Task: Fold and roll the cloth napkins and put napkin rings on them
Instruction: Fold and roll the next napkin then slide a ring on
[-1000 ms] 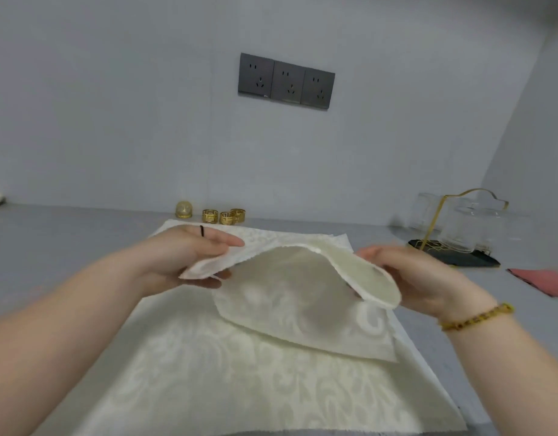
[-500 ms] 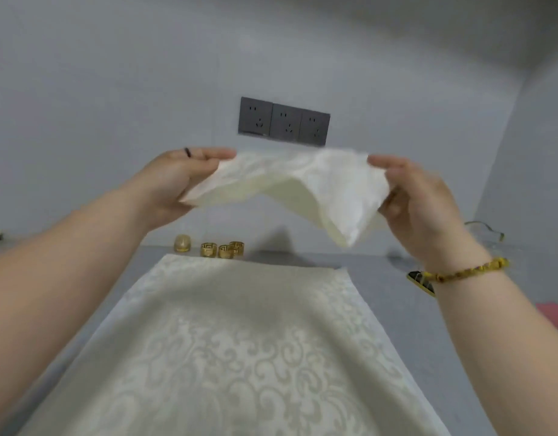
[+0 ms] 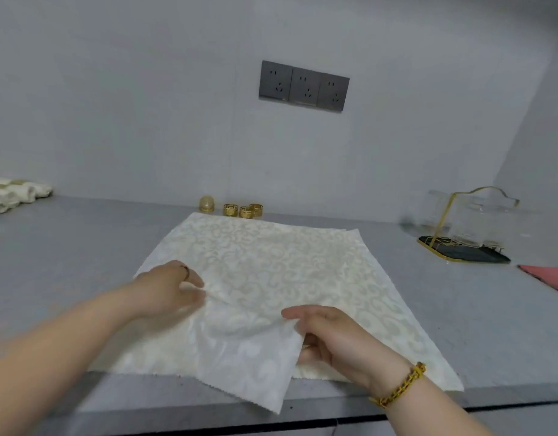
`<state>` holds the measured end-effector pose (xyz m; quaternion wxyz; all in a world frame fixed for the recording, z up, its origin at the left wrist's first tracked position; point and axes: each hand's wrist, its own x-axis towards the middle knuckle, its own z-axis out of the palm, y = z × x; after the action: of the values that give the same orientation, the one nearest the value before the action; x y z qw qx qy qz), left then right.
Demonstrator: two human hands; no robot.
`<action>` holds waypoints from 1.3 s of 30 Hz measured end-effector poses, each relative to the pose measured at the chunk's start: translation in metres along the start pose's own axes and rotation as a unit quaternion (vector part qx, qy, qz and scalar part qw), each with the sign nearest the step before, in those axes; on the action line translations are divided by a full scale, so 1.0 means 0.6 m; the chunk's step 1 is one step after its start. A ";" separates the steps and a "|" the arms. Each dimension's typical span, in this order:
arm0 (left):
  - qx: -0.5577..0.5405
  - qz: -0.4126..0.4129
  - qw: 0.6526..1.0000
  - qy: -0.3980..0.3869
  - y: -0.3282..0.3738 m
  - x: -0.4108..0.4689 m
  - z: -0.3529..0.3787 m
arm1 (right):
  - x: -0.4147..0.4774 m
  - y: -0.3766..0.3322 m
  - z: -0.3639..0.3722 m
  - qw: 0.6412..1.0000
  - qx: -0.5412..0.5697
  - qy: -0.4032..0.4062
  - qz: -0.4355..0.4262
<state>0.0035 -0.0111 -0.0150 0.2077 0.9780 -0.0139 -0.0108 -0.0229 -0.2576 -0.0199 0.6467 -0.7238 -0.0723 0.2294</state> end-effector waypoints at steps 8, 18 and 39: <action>0.098 0.090 0.988 0.083 0.167 -0.069 0.092 | 0.029 -0.013 0.013 0.999 -0.030 0.017 -0.030; 0.120 0.048 0.986 0.102 0.174 -0.034 0.098 | 0.049 -0.001 -0.049 0.995 0.013 0.098 -0.032; -0.153 -0.084 0.982 -0.077 -0.059 0.051 0.033 | 0.369 -0.068 -0.119 0.932 -0.174 0.318 0.022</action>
<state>0.0344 0.0120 -0.0479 0.3516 0.9287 0.0539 -0.1049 0.2112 -0.2269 -0.0289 0.4944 -0.8615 0.1144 -0.0151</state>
